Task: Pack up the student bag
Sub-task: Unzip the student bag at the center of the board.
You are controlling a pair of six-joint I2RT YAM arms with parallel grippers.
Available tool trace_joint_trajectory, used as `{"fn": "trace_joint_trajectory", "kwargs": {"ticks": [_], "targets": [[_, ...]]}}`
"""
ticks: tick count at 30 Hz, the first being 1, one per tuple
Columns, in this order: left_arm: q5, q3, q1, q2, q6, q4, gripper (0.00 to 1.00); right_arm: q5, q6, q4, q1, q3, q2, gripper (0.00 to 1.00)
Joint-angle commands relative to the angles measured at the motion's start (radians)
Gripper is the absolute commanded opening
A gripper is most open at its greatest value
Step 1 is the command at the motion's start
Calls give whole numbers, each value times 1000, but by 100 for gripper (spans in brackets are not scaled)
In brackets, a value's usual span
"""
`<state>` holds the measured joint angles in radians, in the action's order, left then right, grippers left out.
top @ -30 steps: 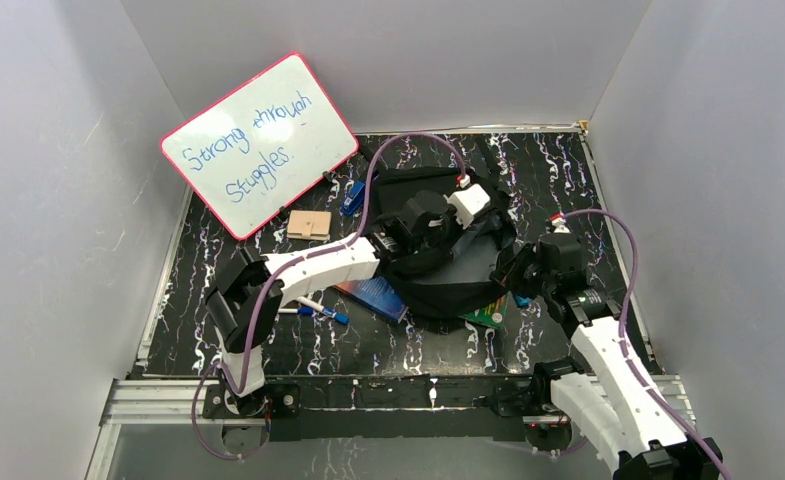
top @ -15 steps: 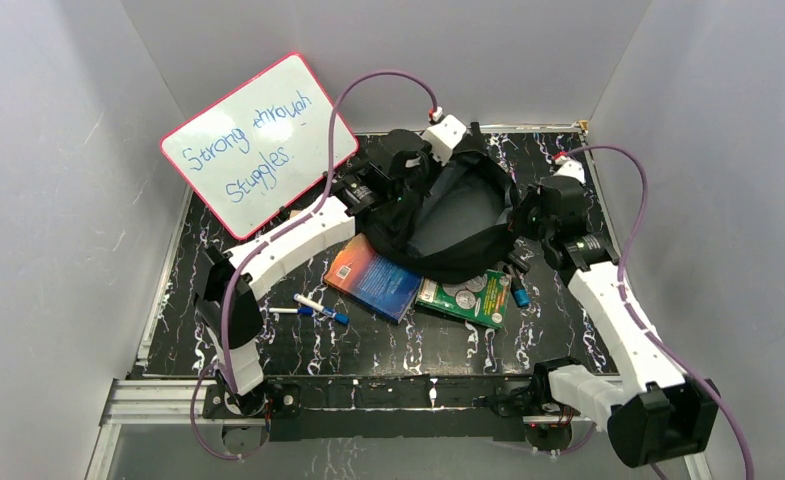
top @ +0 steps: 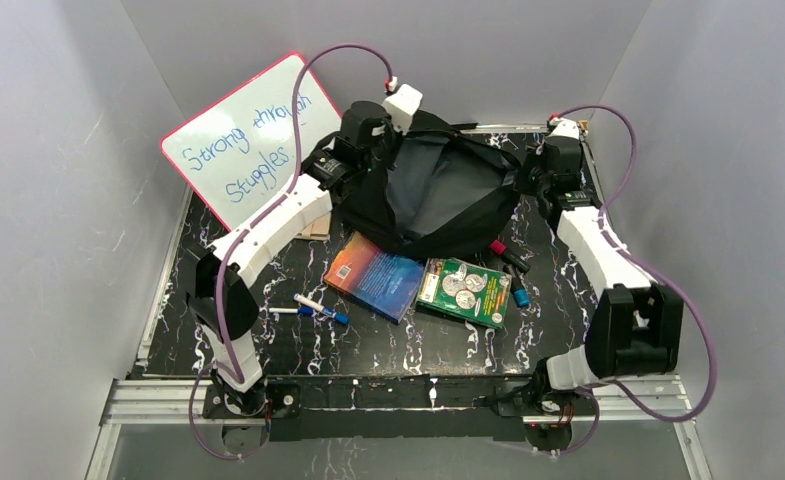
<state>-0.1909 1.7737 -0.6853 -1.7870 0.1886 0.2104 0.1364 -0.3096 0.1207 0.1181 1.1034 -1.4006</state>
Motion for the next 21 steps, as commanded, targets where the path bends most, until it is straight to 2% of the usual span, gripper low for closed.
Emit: {"fn": "trace_joint_trajectory", "kwargs": {"ticks": [1, 7, 9, 12, 17, 21], "targets": [[36, -41, 80, 41, -74, -52, 0, -160, 82, -206, -44, 83, -89, 7], [85, -60, 123, -50, -142, -160, 0, -230, 118, -262, -60, 174, -231, 14], [101, -29, 137, -95, -162, -187, 0, -232, 114, -232, -69, 234, -287, 16], [123, 21, 149, -175, -166, -204, 0, -234, 71, -126, -84, 316, -347, 26], [169, 56, 162, -294, -130, -304, 0, -245, 6, -97, -91, 235, -277, 44], [191, 120, 183, -383, -89, -315, 0, -301, -43, -85, -90, 143, -186, 49]]}}
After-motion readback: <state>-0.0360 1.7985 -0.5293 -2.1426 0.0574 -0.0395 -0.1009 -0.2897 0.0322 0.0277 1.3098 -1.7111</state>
